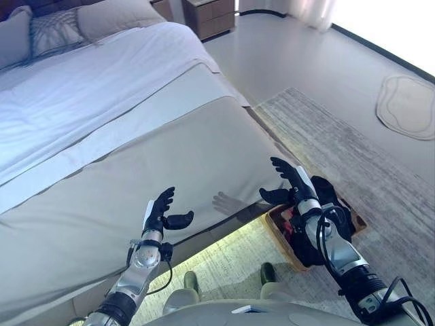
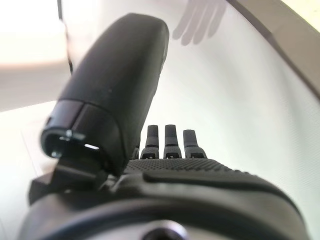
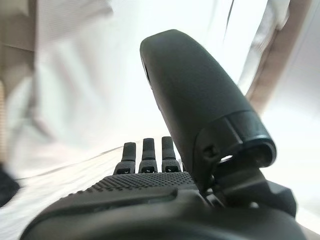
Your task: Pick up the clothes from the bed and place them into the basket
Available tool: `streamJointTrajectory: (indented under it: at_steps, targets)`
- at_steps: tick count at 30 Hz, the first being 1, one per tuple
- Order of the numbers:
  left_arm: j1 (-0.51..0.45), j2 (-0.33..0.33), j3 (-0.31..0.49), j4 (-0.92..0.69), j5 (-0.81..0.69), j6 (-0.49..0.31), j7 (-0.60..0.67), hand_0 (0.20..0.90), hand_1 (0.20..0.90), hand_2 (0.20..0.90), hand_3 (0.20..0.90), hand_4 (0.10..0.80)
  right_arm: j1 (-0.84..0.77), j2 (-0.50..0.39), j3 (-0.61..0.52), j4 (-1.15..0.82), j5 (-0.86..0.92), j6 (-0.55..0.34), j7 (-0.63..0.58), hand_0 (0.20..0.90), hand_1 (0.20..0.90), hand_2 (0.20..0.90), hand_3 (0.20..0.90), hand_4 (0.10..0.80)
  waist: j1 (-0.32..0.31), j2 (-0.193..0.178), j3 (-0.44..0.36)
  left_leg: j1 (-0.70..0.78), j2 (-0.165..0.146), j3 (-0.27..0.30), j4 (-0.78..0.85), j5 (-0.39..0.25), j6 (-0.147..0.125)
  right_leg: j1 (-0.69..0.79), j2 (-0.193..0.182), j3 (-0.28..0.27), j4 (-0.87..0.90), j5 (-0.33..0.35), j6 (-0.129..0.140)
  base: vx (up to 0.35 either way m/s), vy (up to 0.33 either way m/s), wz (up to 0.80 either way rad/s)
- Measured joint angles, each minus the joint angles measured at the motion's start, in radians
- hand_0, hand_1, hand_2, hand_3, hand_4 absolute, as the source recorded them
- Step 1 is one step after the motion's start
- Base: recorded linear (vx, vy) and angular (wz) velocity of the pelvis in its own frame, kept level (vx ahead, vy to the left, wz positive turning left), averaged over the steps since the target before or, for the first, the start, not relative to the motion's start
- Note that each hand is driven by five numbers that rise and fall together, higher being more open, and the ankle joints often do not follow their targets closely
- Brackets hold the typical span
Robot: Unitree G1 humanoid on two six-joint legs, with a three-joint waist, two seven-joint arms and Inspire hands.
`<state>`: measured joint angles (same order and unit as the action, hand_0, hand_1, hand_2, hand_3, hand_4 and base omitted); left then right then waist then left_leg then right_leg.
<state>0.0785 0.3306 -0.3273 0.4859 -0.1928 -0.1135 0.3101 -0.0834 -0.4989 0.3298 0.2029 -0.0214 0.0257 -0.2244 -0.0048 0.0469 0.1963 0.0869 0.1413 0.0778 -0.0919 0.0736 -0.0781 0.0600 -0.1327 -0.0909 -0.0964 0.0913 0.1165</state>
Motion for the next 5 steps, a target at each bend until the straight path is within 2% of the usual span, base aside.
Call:
streamJointTrajectory:
  at_steps: [5]
  targets:
    - [0.067, 0.008, 0.022, 0.000, -0.001, -0.020, -0.032, 0.900, 0.900, 0.900, 0.900, 0.800, 0.030, 0.005, 0.007, -0.001, -0.002, -0.005, 0.002, 0.900, 0.900, 0.900, 0.900, 0.800, 0.032, -0.030, -0.040, -0.022, -0.006, -0.031, 0.001, 0.004, 0.000, 0.001, -0.008, -0.036, 0.003, -0.001, -0.002, 0.032, 0.033, 0.17]
